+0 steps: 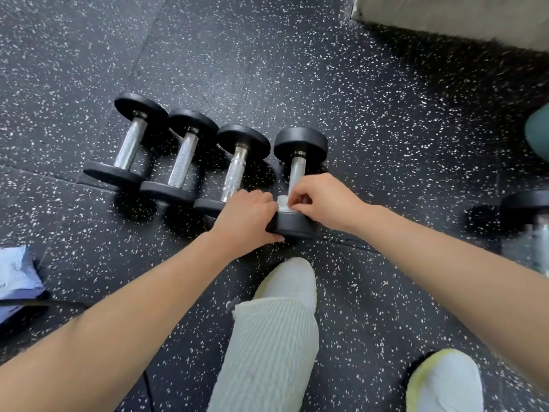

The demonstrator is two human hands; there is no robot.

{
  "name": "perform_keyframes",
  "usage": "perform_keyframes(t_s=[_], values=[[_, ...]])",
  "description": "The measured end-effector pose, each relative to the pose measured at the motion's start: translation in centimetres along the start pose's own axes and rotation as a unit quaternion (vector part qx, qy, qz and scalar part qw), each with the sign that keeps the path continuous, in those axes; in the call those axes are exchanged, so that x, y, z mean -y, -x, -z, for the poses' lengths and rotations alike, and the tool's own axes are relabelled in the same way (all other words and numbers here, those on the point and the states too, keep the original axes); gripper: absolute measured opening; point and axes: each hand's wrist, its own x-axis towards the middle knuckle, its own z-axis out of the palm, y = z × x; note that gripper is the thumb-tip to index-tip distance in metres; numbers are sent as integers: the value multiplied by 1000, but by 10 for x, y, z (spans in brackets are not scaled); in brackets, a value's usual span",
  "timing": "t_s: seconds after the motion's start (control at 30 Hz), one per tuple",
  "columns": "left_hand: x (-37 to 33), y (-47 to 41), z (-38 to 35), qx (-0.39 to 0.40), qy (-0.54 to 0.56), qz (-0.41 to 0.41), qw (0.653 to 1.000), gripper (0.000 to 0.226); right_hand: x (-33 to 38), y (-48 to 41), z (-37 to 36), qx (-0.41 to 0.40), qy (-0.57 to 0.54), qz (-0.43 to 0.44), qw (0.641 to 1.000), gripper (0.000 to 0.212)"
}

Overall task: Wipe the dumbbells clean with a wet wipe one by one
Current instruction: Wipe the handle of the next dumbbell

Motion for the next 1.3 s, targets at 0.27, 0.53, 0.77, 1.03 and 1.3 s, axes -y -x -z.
perform_keyframes(t_s=[0.27,0.53,0.77,1.03,1.3], values=[[-16,11,-14,-101,36,38,993,58,-6,-9,2,-118,13,-18,993,9],[-24,12,-19,-155,79,44,984,56,-12,0,10,-30,-1,-8,1000,8],[-24,15,-25,-174,118,48,976,57,-12,0,6,-53,-11,-31,998,10],[-26,16,-18,-155,141,70,975,58,-9,-9,9,-71,0,-25,997,10],[-28,13,-18,-152,151,60,975,58,-12,8,5,-9,-2,-16,1000,9]])
